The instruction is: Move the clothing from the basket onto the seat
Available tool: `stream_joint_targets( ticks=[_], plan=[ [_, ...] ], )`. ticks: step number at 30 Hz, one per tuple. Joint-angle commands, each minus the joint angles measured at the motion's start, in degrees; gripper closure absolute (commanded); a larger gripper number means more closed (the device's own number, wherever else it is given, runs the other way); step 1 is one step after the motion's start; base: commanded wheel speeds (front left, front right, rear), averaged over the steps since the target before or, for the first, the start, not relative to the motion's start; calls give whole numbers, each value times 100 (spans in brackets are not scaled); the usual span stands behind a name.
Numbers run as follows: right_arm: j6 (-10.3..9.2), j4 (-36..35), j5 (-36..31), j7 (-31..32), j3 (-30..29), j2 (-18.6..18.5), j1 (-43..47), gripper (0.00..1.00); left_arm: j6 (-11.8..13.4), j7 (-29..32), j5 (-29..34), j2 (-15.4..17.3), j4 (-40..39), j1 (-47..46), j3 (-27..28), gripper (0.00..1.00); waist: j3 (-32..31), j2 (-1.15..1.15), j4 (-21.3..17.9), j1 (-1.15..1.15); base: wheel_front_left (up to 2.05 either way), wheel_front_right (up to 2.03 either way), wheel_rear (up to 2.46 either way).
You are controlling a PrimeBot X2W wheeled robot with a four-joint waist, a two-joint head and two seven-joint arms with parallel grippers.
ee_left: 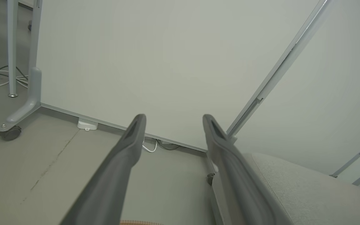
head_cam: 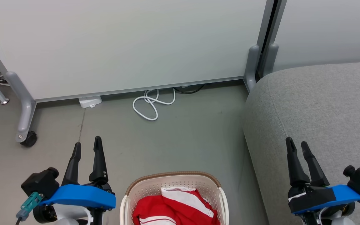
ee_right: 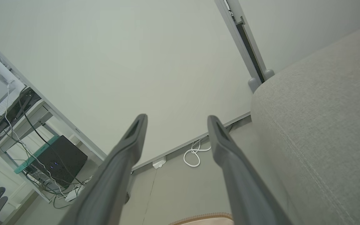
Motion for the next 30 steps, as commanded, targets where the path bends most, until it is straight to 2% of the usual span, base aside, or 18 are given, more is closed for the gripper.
stream_joint_targets(
  ticks=[1, 17, 30],
  plan=[
    [9, -52, -176, -56, 21, -41, -62, 0, 45, -55, 151, 56, -77, -138, -41, 0, -1, 0, 4, 0, 0, 0, 0],
    [11, -57, -1205, -303, 124, -50, -85, 0, 265, -300, 1012, 184, -46, -186, -331, 0, 21, 0, 32, 0, 0, 0, 0],
    [13, -124, -1905, -476, 192, -56, -89, 0, 303, -470, 1656, 208, -86, -196, -471, 0, 51, 0, 64, 0, 0, 0, 0]
  ],
)
